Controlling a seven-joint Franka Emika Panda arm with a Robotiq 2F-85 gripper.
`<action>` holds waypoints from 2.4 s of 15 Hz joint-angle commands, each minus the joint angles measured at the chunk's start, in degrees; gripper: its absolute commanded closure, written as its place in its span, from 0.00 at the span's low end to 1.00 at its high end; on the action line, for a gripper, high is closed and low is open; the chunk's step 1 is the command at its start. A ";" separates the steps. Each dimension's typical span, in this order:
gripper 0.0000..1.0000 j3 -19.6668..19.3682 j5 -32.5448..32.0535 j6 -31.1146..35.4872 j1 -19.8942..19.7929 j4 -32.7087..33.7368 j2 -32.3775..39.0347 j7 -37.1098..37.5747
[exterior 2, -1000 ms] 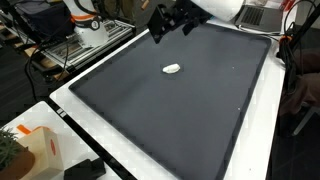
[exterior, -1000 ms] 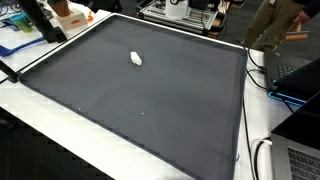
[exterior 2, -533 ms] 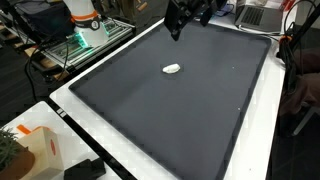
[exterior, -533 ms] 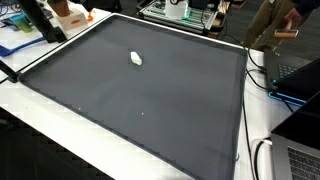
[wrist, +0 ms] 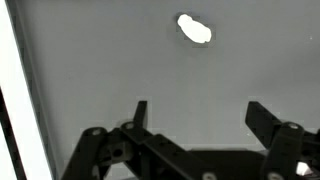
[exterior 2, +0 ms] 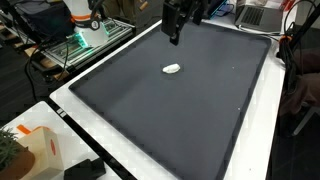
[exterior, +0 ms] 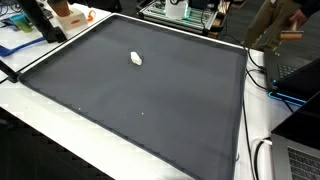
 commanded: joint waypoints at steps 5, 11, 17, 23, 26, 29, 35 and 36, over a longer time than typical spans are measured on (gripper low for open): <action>0.00 0.19 2.54 6.32 -1.96 -9.25 -7.74 -1.49; 0.00 -1.25 1.47 2.53 -2.22 -20.16 -20.21 -0.42; 0.00 -1.40 1.05 0.60 -0.93 -21.73 -24.36 -2.65; 0.00 -1.47 1.03 0.73 -0.86 -23.29 -25.65 -3.34; 0.00 -1.11 0.63 4.74 -0.55 -30.52 -32.63 -2.32; 0.00 -0.86 -0.59 9.36 -0.20 -38.93 -40.49 -2.35; 0.00 3.92 -6.20 13.94 2.88 -55.14 -58.96 -1.23; 0.00 5.17 -6.42 14.29 4.06 -56.84 -61.29 -0.78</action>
